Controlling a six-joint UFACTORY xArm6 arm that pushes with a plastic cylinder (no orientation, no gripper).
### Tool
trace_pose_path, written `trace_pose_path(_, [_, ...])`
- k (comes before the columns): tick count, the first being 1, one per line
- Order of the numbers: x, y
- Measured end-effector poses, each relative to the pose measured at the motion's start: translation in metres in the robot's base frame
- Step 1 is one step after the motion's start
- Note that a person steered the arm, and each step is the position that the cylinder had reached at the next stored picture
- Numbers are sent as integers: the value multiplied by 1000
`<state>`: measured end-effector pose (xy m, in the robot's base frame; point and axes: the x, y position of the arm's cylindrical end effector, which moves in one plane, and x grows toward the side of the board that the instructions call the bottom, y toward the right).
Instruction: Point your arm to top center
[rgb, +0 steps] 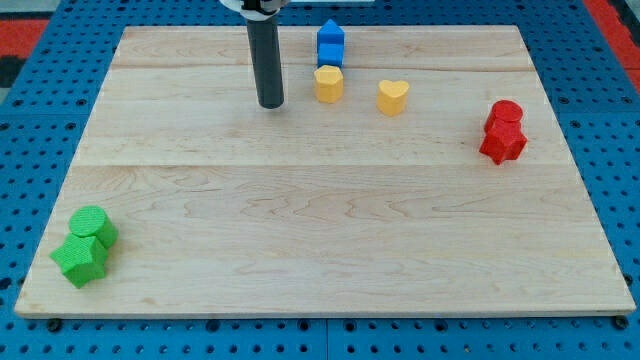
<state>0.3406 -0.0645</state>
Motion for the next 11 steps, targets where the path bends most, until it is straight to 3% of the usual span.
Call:
trace_pose_path(4, [-19,43])
trace_pose_path(8, [-148,18])
trace_pose_path(11, [-148,30])
